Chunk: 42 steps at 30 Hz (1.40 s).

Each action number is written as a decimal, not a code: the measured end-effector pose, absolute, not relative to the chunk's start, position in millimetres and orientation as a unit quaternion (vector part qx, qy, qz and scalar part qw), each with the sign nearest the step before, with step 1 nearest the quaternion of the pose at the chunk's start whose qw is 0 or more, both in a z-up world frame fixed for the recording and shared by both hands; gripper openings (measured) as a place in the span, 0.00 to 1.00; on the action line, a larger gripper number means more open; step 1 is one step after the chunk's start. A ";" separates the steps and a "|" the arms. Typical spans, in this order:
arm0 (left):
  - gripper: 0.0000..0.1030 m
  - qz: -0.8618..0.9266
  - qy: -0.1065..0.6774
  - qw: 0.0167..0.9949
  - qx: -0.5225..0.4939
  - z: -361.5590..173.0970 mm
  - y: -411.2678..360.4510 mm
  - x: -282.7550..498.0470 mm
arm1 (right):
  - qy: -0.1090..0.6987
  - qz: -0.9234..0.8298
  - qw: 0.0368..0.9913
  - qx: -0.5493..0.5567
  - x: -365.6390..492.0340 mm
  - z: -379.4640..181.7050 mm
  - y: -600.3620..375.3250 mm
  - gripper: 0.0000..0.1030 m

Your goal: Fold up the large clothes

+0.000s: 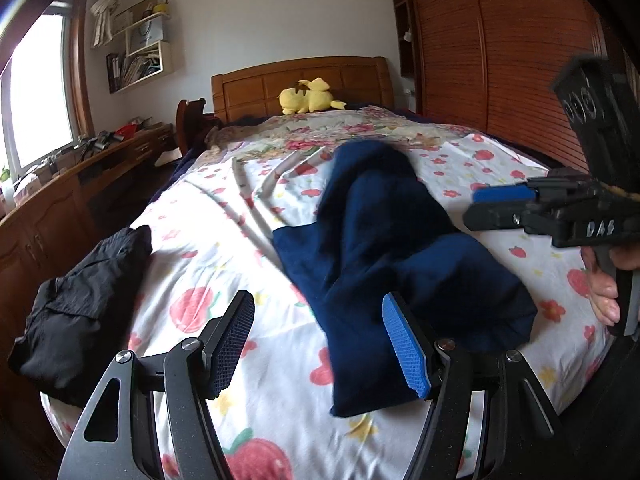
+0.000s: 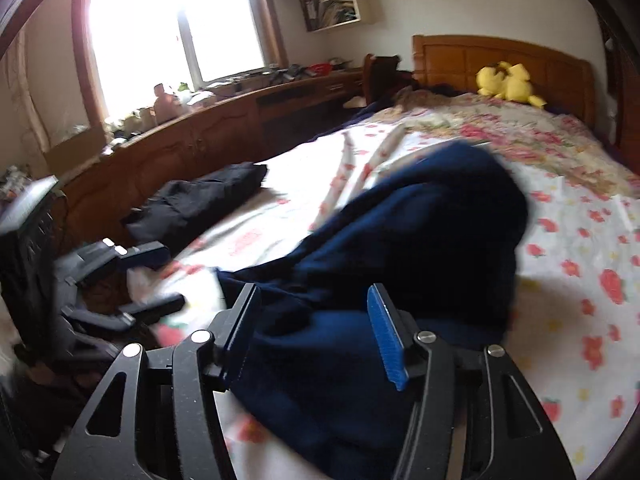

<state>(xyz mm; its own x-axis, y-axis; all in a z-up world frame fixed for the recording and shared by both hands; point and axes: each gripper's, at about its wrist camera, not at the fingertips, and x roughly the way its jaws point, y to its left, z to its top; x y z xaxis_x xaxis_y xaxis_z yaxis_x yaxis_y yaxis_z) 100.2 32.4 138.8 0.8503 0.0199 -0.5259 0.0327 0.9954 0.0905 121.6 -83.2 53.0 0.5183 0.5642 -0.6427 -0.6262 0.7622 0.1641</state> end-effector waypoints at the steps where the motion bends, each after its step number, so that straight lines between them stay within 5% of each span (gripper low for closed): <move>1: 0.66 -0.004 0.273 0.960 0.052 139.6 28.9 102.6 | 0.352 0.329 0.875 -0.050 122.0 47.8 -91.6 0.55; 18: 0.66 -0.015 0.334 0.942 0.028 126.8 28.2 152.5 | 0.406 0.281 0.867 -0.065 123.9 -1.4 -148.2 0.55; 21: 0.51 -0.033 0.348 0.937 0.018 125.9 26.9 151.7 | 0.406 0.281 0.867 -0.061 123.7 0.1 -150.7 0.55; 25: 0.18 -0.054 0.368 0.928 0.025 126.5 21.9 157.1 | 0.399 0.287 0.869 -0.055 121.9 5.3 -151.3 0.55; 35: 0.13 -0.064 0.301 0.950 0.053 190.1 -1.2 105.9 | 0.375 0.319 0.869 -0.046 115.7 21.6 -146.1 0.46; 42: 0.13 -0.032 0.349 0.936 0.040 148.3 23.8 99.7 | 0.373 0.354 0.856 -0.045 104.7 22.7 -133.8 0.46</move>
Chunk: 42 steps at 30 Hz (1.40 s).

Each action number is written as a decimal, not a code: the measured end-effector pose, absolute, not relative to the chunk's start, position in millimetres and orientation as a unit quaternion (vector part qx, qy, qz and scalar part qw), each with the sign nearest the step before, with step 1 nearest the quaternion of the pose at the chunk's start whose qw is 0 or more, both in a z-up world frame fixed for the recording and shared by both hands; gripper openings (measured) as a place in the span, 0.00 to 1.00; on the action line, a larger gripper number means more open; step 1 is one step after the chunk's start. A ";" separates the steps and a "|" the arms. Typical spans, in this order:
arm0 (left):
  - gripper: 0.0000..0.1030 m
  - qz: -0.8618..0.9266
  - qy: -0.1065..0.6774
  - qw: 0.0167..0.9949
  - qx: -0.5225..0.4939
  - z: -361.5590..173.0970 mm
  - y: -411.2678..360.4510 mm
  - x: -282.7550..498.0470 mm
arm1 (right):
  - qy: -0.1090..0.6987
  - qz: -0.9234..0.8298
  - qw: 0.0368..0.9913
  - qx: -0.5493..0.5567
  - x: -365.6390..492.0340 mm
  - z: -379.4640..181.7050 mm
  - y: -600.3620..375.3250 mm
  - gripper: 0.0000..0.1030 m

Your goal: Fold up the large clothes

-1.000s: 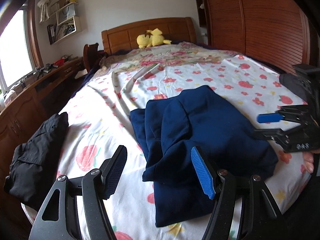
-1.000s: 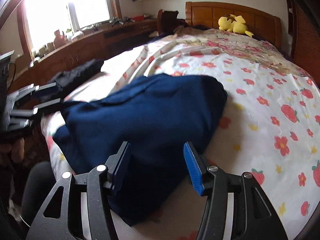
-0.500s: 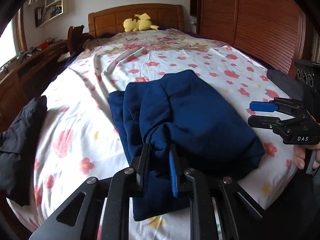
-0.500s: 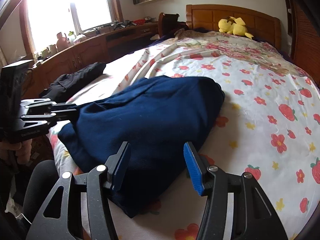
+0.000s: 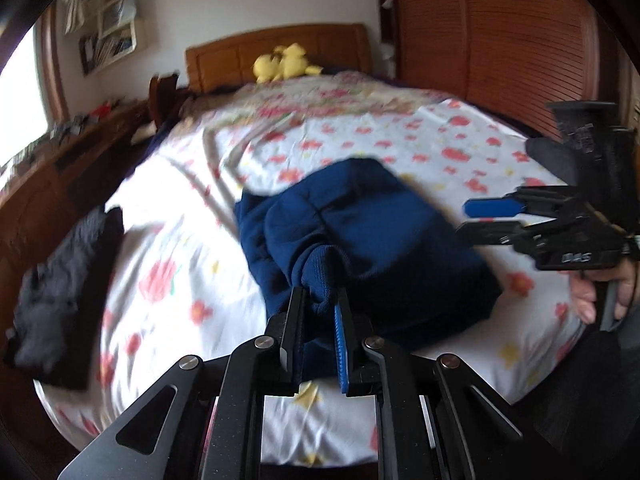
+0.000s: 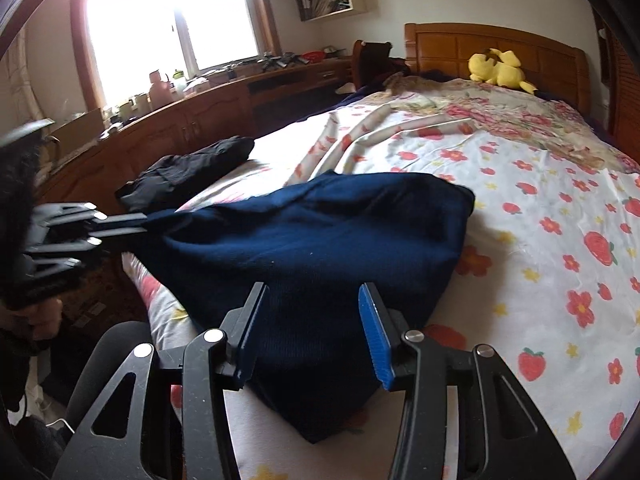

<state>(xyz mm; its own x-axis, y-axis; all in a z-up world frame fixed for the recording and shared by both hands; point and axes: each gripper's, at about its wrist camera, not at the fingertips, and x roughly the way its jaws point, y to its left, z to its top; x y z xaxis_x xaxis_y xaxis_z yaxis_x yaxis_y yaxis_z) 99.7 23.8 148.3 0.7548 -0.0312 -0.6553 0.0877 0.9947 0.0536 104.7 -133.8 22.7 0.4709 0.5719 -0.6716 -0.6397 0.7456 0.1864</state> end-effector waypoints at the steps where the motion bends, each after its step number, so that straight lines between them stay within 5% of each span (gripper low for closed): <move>1: 0.13 -0.030 0.351 0.935 0.037 143.7 27.3 99.4 | 0.377 0.354 0.854 -0.050 104.2 20.2 -131.5 0.46; 6: 0.17 -0.027 0.365 0.930 0.036 129.8 31.8 100.4 | 0.449 0.351 0.817 -0.094 110.2 -18.9 -115.3 0.46; 23: 0.25 -0.011 0.307 0.951 0.031 135.1 50.0 89.1 | 0.400 0.311 0.858 -0.091 141.8 -2.2 -129.7 0.49; 29: 0.25 -0.011 0.306 0.952 0.015 130.2 61.3 94.8 | 0.408 0.272 0.870 -0.061 200.4 -8.8 -136.6 0.72; 42: 0.25 -0.018 0.316 0.948 0.013 124.7 67.2 111.9 | 0.489 0.243 0.837 0.033 329.6 -62.0 -148.4 0.72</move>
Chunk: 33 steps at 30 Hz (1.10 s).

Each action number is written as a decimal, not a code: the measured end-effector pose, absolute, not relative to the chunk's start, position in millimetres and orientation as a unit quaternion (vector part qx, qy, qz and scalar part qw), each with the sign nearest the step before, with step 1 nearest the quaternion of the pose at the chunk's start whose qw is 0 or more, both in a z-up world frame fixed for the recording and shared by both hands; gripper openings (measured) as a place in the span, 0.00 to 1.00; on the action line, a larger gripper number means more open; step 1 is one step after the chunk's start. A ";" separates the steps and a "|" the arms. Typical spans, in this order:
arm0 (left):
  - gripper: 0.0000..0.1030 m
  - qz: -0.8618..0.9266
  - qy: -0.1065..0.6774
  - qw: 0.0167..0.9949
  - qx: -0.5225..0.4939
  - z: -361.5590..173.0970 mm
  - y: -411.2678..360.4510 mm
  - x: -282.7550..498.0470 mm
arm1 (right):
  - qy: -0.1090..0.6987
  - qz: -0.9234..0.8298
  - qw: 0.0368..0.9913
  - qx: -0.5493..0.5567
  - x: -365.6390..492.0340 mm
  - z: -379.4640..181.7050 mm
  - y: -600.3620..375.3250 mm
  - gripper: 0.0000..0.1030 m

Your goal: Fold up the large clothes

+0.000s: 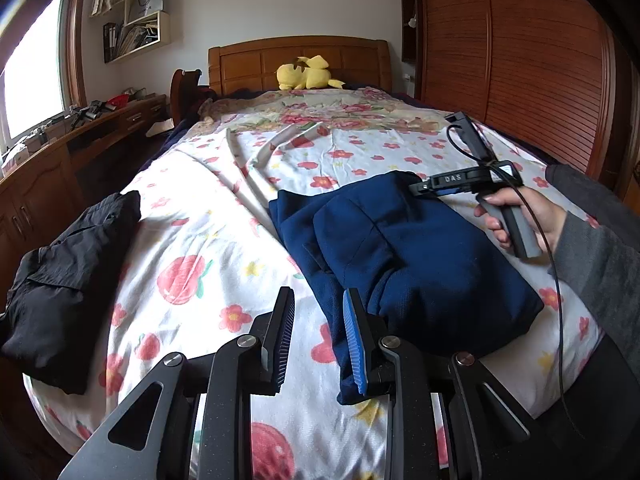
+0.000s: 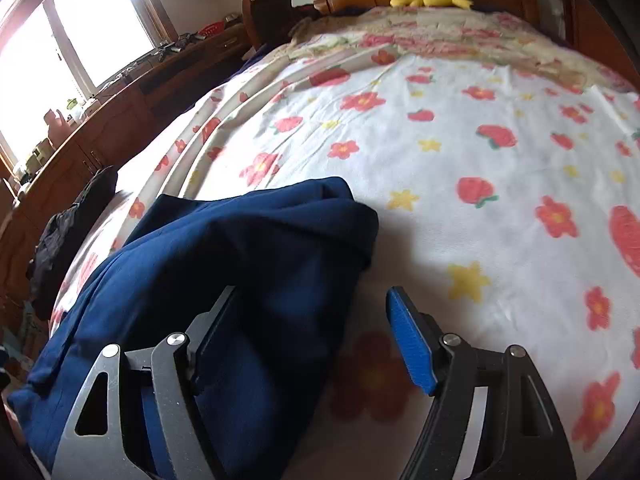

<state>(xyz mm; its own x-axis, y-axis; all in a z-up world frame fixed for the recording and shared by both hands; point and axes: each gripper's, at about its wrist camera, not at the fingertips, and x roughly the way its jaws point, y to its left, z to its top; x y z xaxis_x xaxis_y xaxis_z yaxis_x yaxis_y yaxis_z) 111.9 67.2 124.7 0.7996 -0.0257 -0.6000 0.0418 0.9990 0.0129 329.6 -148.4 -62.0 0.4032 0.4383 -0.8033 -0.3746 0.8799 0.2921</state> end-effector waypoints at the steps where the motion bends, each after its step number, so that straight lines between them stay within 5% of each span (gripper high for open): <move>1: 0.25 -0.017 0.317 0.948 0.012 124.1 67.8 112.2 | 0.495 0.247 0.832 0.043 334.0 -65.2 -147.9 0.72; 9: 0.25 -0.013 0.325 0.946 0.010 121.1 68.1 116.0 | 0.520 0.276 0.800 0.115 346.1 -83.8 -158.2 0.72; 15: 0.25 -0.004 0.326 0.945 0.014 122.3 64.8 110.0 | 0.508 0.317 0.792 0.120 337.6 -75.9 -151.7 0.21; 18: 0.25 0.004 0.325 0.945 0.017 125.4 65.3 104.9 | 0.475 0.317 0.815 0.100 325.8 -56.9 -150.0 0.10; 27: 0.25 0.009 0.309 0.951 -0.001 130.7 70.2 83.8 | 0.385 0.286 0.874 0.080 271.1 25.9 -175.0 0.09; 33: 0.31 -0.012 0.320 0.947 -0.011 118.8 66.5 91.7 | 0.415 0.212 0.883 0.050 260.6 15.5 -208.4 0.09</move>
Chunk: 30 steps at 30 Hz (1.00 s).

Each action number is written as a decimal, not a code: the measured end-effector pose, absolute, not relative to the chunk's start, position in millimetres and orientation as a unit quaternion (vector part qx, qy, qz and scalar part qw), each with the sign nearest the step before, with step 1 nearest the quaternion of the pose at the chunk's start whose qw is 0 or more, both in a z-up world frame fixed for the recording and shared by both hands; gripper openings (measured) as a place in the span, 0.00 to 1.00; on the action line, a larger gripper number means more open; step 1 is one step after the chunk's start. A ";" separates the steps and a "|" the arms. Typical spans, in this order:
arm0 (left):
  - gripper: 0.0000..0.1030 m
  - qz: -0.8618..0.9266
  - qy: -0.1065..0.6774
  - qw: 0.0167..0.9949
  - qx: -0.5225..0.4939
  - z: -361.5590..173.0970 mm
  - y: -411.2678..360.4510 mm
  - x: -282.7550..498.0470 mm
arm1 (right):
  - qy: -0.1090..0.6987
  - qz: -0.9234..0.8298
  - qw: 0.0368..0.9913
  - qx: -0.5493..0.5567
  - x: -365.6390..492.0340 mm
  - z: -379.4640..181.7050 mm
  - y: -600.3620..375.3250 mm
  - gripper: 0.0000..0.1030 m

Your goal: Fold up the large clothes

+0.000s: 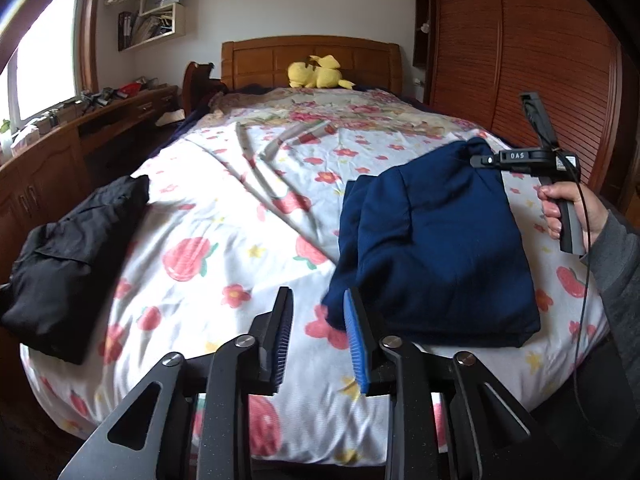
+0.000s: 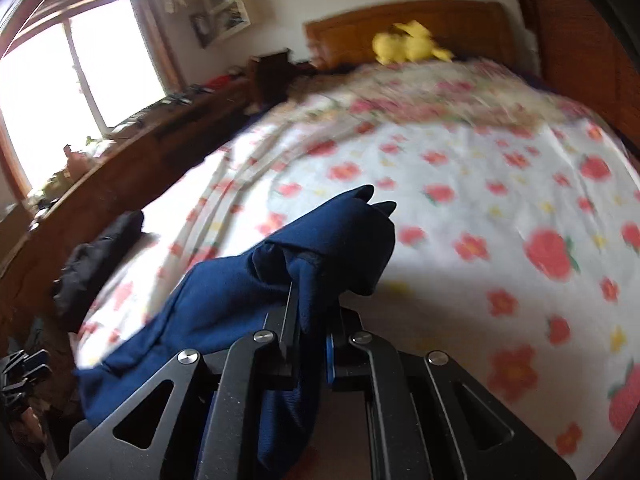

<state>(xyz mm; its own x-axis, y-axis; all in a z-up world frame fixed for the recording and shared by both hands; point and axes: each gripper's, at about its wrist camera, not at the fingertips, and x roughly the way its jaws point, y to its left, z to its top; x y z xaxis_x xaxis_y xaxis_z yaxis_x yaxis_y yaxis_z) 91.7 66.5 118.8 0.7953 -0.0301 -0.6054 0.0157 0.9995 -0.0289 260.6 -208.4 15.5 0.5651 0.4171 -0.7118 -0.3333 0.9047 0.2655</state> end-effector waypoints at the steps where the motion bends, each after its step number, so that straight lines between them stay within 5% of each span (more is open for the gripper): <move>1: 0.34 -0.015 0.324 0.946 -0.010 116.1 66.4 95.6 | 0.425 0.207 0.879 0.054 263.6 8.4 -214.6 0.09; 9: 0.38 -0.024 0.367 0.930 -0.022 86.5 66.5 129.9 | 0.462 0.194 0.863 0.065 277.5 -28.1 -228.6 0.11; 14: 0.38 -0.031 0.372 0.927 -0.030 81.8 59.4 146.1 | 0.479 0.182 0.856 0.061 281.8 -42.7 -231.3 0.29; 16: 0.38 -0.036 0.373 0.926 -0.032 81.3 57.1 151.2 | 0.482 0.167 0.858 0.063 283.7 -48.3 -234.5 0.43; 30: 0.42 -0.040 0.386 0.921 -0.031 67.6 49.7 169.0 | 0.482 0.180 0.850 0.111 293.3 -60.4 -236.9 0.54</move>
<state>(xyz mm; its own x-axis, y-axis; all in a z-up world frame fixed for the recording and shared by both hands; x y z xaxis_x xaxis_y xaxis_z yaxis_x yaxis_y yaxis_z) 169.0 49.7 67.6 0.6992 -0.0968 -0.7083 0.0490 0.9950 -0.0875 293.3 -236.9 -60.4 0.4702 0.4123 -0.7804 -0.1982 0.9109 0.3618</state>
